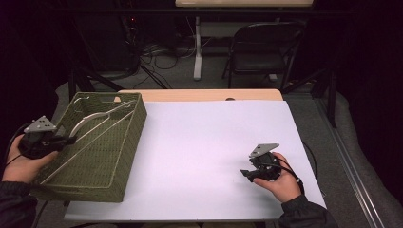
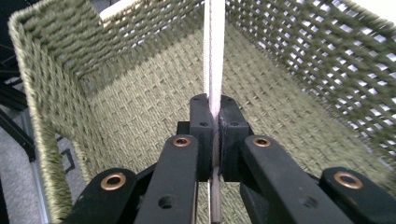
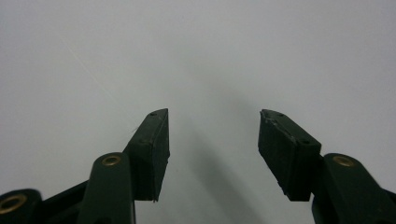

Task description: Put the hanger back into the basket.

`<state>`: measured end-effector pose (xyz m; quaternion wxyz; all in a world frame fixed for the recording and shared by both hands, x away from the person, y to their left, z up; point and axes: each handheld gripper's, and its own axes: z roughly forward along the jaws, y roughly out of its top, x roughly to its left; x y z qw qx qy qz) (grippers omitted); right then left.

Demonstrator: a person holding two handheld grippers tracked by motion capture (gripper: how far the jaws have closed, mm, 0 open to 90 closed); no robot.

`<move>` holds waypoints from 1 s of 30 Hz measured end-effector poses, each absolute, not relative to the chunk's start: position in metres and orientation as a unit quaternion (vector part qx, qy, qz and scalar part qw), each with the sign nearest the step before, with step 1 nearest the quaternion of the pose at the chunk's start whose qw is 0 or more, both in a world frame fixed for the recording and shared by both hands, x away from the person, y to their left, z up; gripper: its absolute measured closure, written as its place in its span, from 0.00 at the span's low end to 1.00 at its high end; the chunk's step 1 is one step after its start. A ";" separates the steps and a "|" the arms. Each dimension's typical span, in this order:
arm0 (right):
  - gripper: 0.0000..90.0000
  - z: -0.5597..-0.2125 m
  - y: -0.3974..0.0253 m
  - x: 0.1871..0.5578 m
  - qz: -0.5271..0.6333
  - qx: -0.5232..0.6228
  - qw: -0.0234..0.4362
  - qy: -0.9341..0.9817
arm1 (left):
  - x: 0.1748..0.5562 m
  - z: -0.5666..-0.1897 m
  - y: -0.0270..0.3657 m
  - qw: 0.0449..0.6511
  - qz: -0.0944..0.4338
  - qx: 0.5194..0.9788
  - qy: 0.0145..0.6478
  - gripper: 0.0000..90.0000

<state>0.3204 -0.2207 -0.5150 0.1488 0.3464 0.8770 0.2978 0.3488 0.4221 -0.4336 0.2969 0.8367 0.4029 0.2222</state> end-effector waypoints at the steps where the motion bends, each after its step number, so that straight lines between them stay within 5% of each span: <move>1: 0.48 -0.515 -0.221 0.320 0.297 0.348 0.148 0.877 | 0.349 -0.434 0.422 0.297 0.222 0.837 0.403 0.97; 17: 0.48 -0.517 -0.220 0.321 0.295 0.347 0.146 0.878 | 0.358 -0.467 0.432 0.277 0.207 0.825 0.447 0.96; 24: 0.48 -0.516 -0.221 0.320 0.298 0.349 0.148 0.876 | 0.355 -0.453 0.447 0.288 0.257 0.775 0.500 0.69; 30: 0.48 -0.514 -0.222 0.320 0.292 0.351 0.149 0.877 | 0.348 -0.444 0.459 0.271 0.279 0.753 0.531 0.60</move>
